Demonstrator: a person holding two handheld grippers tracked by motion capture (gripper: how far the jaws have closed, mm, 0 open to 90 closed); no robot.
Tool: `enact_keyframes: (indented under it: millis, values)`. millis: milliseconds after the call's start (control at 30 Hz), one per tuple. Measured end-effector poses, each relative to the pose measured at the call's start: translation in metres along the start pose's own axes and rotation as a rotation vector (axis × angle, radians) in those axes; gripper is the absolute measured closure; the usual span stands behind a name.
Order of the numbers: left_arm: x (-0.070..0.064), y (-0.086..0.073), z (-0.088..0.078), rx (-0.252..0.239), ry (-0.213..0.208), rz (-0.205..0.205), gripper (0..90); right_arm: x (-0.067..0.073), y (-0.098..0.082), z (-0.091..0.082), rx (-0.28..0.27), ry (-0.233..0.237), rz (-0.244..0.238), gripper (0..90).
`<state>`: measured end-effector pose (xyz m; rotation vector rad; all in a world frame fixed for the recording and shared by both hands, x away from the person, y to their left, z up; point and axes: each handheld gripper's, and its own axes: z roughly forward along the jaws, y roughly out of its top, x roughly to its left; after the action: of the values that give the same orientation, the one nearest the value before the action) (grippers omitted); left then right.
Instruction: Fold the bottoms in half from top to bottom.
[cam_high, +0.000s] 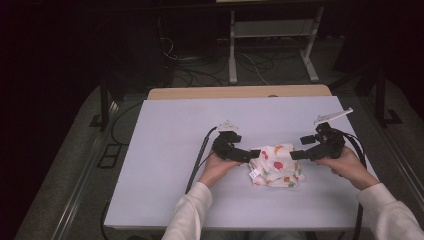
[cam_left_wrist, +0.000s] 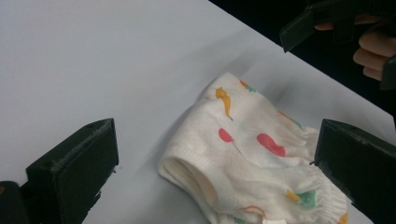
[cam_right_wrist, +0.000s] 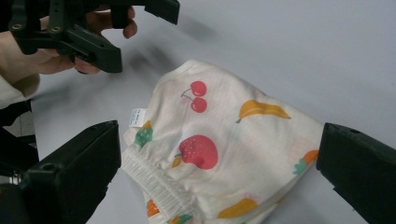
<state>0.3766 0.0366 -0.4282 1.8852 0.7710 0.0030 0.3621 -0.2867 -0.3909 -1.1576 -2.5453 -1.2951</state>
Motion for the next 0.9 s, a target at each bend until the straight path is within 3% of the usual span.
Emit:
enact_keyframes:
  millis: [467,900]
  values:
    - [0.007,0.011,0.006,0.033,0.011,0.009,0.0,-0.023,0.009,-0.004,-0.025,-0.015,0.023,0.0]
    - [0.023,0.018,0.017,0.051,0.03,-0.008,0.5,-0.052,0.007,0.017,-0.031,-0.036,0.089,0.0]
